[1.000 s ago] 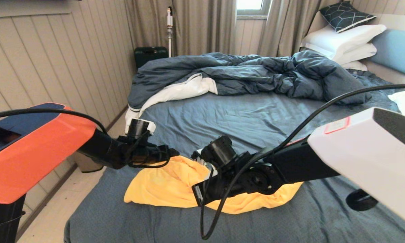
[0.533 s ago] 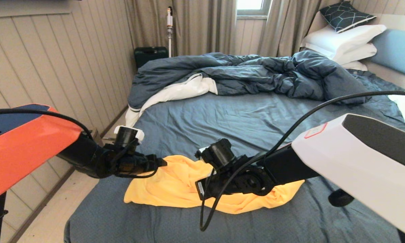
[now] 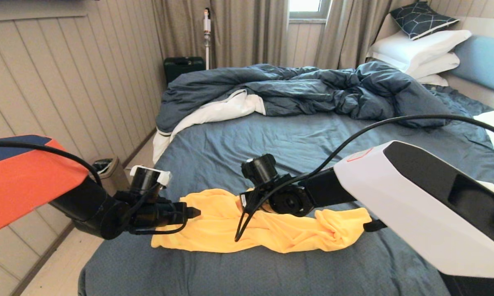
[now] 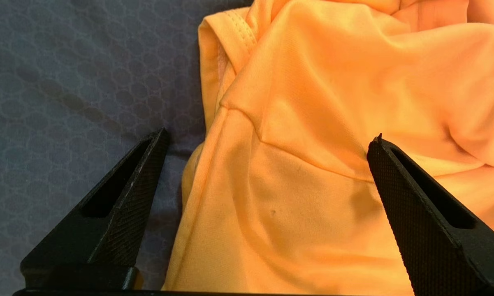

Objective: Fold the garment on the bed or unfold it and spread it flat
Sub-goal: Unford the yellow T-shirt

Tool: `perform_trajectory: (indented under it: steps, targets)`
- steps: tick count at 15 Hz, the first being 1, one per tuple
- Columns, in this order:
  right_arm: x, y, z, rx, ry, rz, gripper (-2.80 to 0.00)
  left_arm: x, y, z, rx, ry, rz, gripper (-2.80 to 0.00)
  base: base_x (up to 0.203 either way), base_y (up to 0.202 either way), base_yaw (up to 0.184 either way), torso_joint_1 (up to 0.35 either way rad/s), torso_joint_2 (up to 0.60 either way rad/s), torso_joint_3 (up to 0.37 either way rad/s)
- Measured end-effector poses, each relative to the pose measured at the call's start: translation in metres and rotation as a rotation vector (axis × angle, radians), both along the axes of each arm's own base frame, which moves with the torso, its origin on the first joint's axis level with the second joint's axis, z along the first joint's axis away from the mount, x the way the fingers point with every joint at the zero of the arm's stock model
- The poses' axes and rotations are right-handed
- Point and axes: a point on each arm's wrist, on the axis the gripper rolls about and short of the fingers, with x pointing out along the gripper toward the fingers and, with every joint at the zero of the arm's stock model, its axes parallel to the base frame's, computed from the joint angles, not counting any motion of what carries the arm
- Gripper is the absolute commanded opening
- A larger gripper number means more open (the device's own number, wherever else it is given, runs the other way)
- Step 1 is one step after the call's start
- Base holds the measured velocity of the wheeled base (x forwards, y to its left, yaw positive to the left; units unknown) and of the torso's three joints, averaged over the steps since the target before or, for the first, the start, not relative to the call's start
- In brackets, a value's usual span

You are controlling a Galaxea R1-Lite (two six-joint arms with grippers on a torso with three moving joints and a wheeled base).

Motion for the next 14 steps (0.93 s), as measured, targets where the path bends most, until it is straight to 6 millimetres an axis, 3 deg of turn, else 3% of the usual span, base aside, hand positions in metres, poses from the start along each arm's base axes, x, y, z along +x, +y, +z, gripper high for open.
perform_trajectory:
  steps: [5,7,10,14]
  targets:
    - [0.042,-0.031,0.006,0.014,-0.063,-0.132,-2.8,-0.001,0.0,0.001,0.001,-0.001,0.001,0.0,0.0,0.0,0.0,0.0,0.0,0.0]
    - [0.047,-0.042,0.006,0.017,-0.061,-0.158,-2.8,-0.001,0.0,0.001,0.0,-0.001,0.002,0.0,0.0,0.0,0.0,0.0,0.0,0.0]
    - [0.03,-0.045,0.021,0.037,-0.033,-0.152,-2.8,0.0,0.0,0.003,-0.004,-0.005,0.001,0.0,0.0,0.0,0.0,0.0,0.0,0.0]
    - [-0.03,-0.022,0.046,0.107,0.071,-0.006,-2.8,0.002,-0.001,0.011,-0.012,-0.031,0.002,0.0,0.0,0.0,0.0,0.0,0.0,0.0]
